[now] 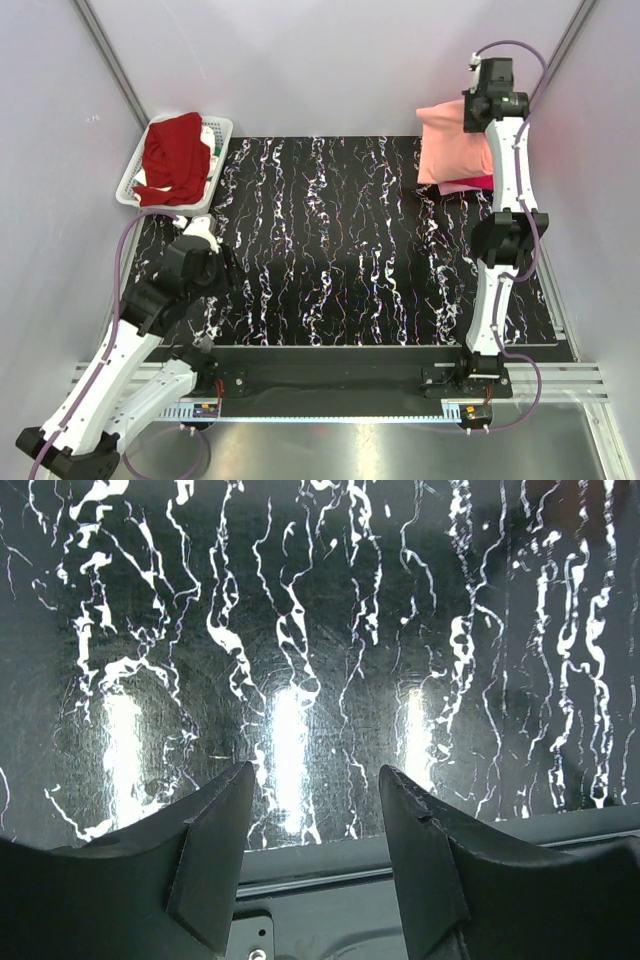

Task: Fold and stack the t-shirts
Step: Neatly place the folded tshirt to the corner

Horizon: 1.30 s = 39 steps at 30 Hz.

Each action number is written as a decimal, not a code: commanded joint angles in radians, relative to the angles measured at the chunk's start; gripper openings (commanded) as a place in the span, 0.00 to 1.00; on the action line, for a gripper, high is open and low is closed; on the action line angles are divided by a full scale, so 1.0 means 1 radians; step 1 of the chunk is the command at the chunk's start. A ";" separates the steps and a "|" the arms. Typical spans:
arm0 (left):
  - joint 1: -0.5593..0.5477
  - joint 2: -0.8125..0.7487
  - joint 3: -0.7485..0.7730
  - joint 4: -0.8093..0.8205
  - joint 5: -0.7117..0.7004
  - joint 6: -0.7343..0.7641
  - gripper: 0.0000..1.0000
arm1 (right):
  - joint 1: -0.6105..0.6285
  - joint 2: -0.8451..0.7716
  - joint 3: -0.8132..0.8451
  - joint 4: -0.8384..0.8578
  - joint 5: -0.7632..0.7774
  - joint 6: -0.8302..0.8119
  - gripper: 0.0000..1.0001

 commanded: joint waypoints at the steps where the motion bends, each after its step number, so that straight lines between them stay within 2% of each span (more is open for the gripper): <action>1: 0.003 0.013 0.000 0.029 -0.004 -0.003 0.58 | -0.039 -0.028 0.092 0.062 -0.073 -0.011 0.00; 7: 0.003 0.024 0.000 0.029 -0.005 -0.003 0.57 | -0.078 -0.026 0.103 0.063 -0.145 0.012 0.00; 15: 0.003 0.028 0.000 0.029 -0.005 -0.005 0.58 | -0.121 0.108 0.166 0.056 -0.220 0.034 0.00; 18: 0.003 0.038 0.000 0.031 -0.002 -0.001 0.57 | -0.165 0.145 0.175 0.082 -0.219 0.023 0.00; 20: 0.003 0.044 -0.001 0.029 0.001 -0.001 0.57 | -0.212 0.162 0.149 0.172 -0.200 0.011 0.01; 21: 0.003 0.045 -0.001 0.031 0.001 -0.005 0.57 | -0.226 0.164 0.082 0.228 -0.188 0.012 0.12; 22: 0.003 0.045 0.000 0.032 -0.002 -0.003 0.57 | -0.239 0.167 0.050 0.363 -0.180 0.011 0.23; 23: 0.003 0.044 -0.003 0.036 0.000 -0.003 0.57 | -0.246 0.196 0.034 0.420 -0.173 0.020 0.41; 24: 0.003 0.042 -0.003 0.037 0.010 0.002 0.57 | -0.265 0.223 0.057 0.466 -0.135 0.062 0.67; 26: 0.003 0.033 -0.003 0.034 0.009 0.000 0.57 | -0.283 0.304 0.112 0.530 -0.081 0.134 0.82; 27: 0.003 0.030 -0.003 0.037 0.007 0.000 0.57 | -0.289 0.314 0.127 0.553 -0.081 0.208 1.00; 29: 0.003 0.021 -0.003 0.036 0.006 0.000 0.57 | -0.280 0.305 0.111 0.602 -0.102 0.260 1.00; 34: 0.003 -0.002 -0.003 0.036 -0.007 -0.006 0.57 | -0.233 0.215 0.051 0.570 -0.100 0.282 1.00; 37: 0.003 -0.022 -0.004 0.039 -0.011 -0.006 0.57 | -0.228 0.065 -0.067 0.577 -0.162 0.363 1.00; 38: 0.003 -0.022 -0.004 0.037 -0.011 -0.006 0.58 | -0.225 -0.038 -0.110 0.586 -0.172 0.383 0.99; 39: 0.003 -0.022 -0.003 0.036 -0.013 -0.006 0.58 | -0.225 -0.093 -0.197 0.597 -0.173 0.423 1.00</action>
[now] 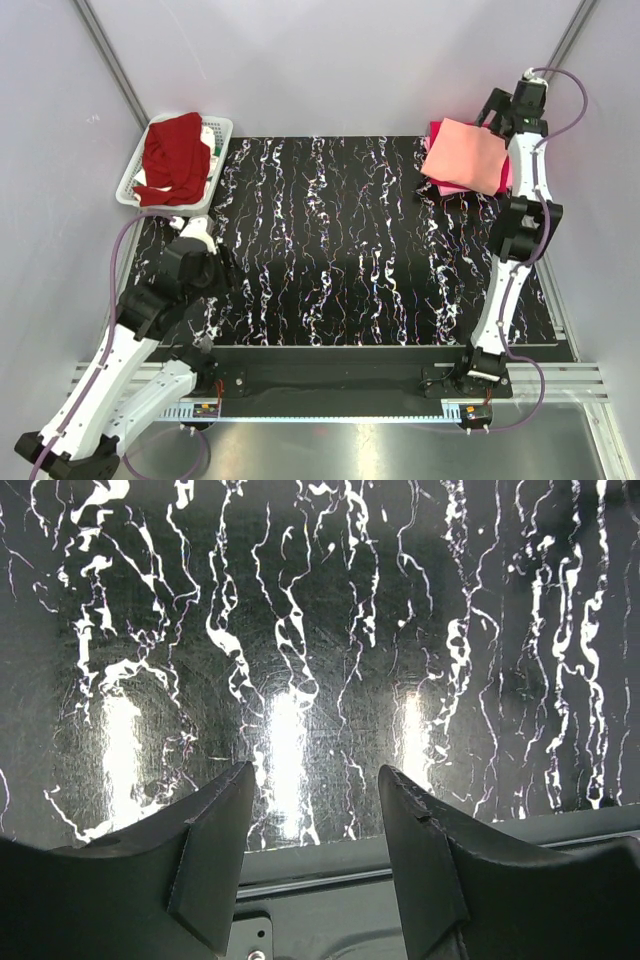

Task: Fold and stack the t-shirts
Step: Neatly place the folded tshirt to the corner, then reset both grippers

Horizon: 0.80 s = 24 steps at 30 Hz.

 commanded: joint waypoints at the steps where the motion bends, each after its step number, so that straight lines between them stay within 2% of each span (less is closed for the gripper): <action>1: 0.003 -0.018 -0.003 0.034 -0.013 -0.006 0.58 | 0.017 -0.338 -0.128 0.094 -0.061 0.143 1.00; 3: 0.003 -0.023 -0.003 0.037 -0.015 -0.005 0.58 | 0.020 -0.505 -0.264 0.085 -0.095 0.255 1.00; 4: 0.003 -0.028 -0.003 0.037 -0.020 -0.006 0.58 | 0.024 -0.565 -0.326 0.109 -0.190 0.287 1.00; 5: 0.003 -0.031 -0.001 0.037 -0.021 -0.008 0.59 | 0.033 -0.682 -0.391 0.118 -0.219 0.321 1.00; 6: 0.005 -0.034 -0.001 0.037 -0.023 -0.006 0.59 | 0.079 -0.741 -0.531 0.136 -0.265 0.359 1.00; 8: 0.005 -0.046 0.002 0.036 -0.023 -0.006 0.61 | 0.154 -0.916 -0.680 0.186 -0.255 0.366 1.00; 9: 0.005 -0.054 0.004 0.036 -0.021 -0.002 0.62 | 0.229 -0.971 -0.842 0.207 -0.255 0.382 1.00; 11: 0.005 -0.084 -0.001 0.045 -0.014 0.000 0.67 | 0.329 -1.120 -1.012 0.282 -0.249 0.407 1.00; 12: 0.005 -0.094 -0.002 0.049 -0.004 0.009 0.69 | 0.370 -1.163 -1.179 0.311 -0.247 0.425 1.00; 13: 0.005 -0.104 -0.001 0.051 0.005 0.011 0.70 | 0.467 -1.203 -1.265 0.366 -0.244 0.433 1.00; 14: 0.005 -0.110 -0.001 0.051 0.006 0.012 0.71 | 0.509 -1.266 -1.348 0.399 -0.246 0.450 1.00; 15: 0.005 -0.117 -0.001 0.049 0.005 0.008 0.71 | 0.553 -1.291 -1.514 0.446 -0.261 0.487 1.00; 16: 0.005 -0.129 -0.002 0.052 -0.001 0.006 0.71 | 0.629 -1.308 -1.592 0.556 -0.267 0.508 1.00; 18: 0.005 -0.150 0.001 0.063 0.017 0.012 0.71 | 0.708 -1.334 -1.762 0.647 -0.260 0.561 1.00; 19: 0.005 -0.178 -0.006 0.065 0.017 0.009 0.72 | 0.799 -1.335 -1.810 0.678 -0.235 0.561 1.00; 20: 0.005 -0.193 -0.012 0.069 0.014 0.003 0.73 | 0.838 -1.332 -1.850 0.707 -0.212 0.545 1.00; 24: 0.005 -0.250 -0.030 0.091 0.016 -0.011 0.76 | 0.937 -1.291 -1.989 0.825 -0.169 0.507 1.00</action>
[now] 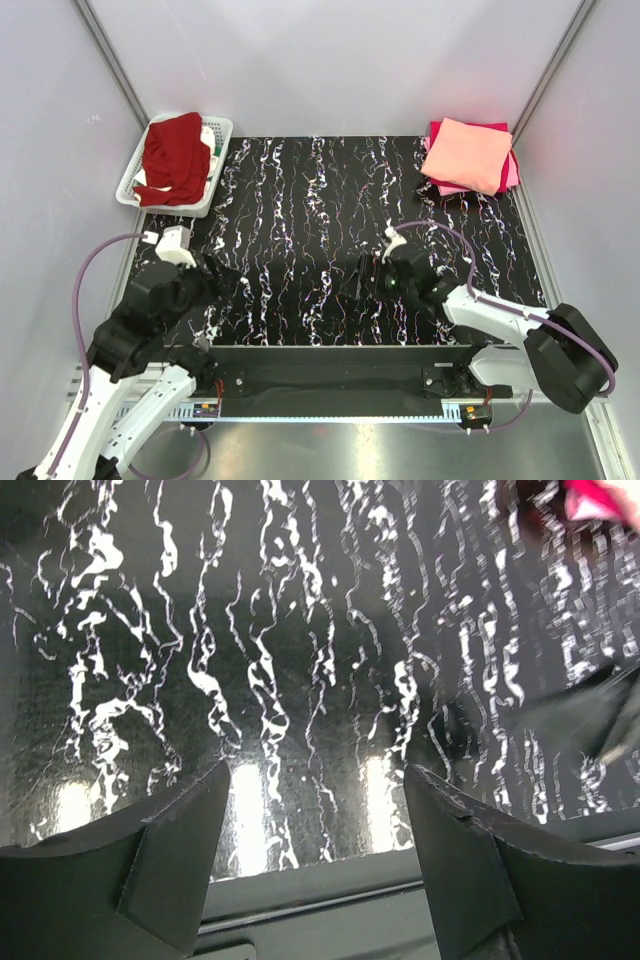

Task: Fold and stack the t-shirts
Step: Reset both grippers

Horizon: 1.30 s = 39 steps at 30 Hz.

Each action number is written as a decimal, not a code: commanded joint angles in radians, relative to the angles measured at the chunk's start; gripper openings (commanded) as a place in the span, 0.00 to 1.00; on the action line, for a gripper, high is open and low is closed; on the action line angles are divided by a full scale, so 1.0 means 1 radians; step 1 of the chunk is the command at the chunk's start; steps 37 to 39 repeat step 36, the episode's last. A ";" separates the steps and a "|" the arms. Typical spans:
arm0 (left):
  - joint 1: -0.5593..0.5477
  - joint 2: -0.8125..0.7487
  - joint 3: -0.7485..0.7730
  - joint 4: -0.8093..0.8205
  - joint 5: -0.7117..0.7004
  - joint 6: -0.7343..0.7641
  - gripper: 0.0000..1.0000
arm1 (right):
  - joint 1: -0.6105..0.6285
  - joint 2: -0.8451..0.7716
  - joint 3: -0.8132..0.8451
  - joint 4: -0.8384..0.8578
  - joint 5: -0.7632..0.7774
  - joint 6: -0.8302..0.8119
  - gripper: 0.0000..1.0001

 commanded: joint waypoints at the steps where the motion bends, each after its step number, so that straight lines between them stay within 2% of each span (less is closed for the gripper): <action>1: 0.003 -0.043 -0.011 0.068 0.011 -0.013 0.77 | 0.040 -0.019 -0.031 0.261 0.048 -0.002 1.00; 7: 0.003 -0.099 -0.014 0.079 0.022 -0.007 0.79 | 0.040 -0.013 -0.072 0.344 0.058 -0.008 1.00; 14: 0.003 -0.100 -0.008 0.068 0.019 0.001 0.79 | 0.040 0.040 -0.034 0.320 0.005 -0.011 1.00; 33: 0.003 -0.132 -0.006 0.082 0.018 0.027 0.79 | 0.038 -0.014 -0.072 0.306 -0.002 0.017 1.00; 35: 0.003 -0.161 0.006 0.068 -0.036 0.033 0.84 | 0.040 -0.006 -0.068 0.303 -0.009 0.018 1.00; 36: 0.003 -0.186 0.012 0.057 -0.057 0.024 0.94 | 0.040 -0.002 -0.066 0.301 -0.009 0.018 1.00; 39: 0.003 -0.186 0.012 0.057 -0.057 0.024 0.94 | 0.040 -0.002 -0.066 0.301 -0.009 0.018 1.00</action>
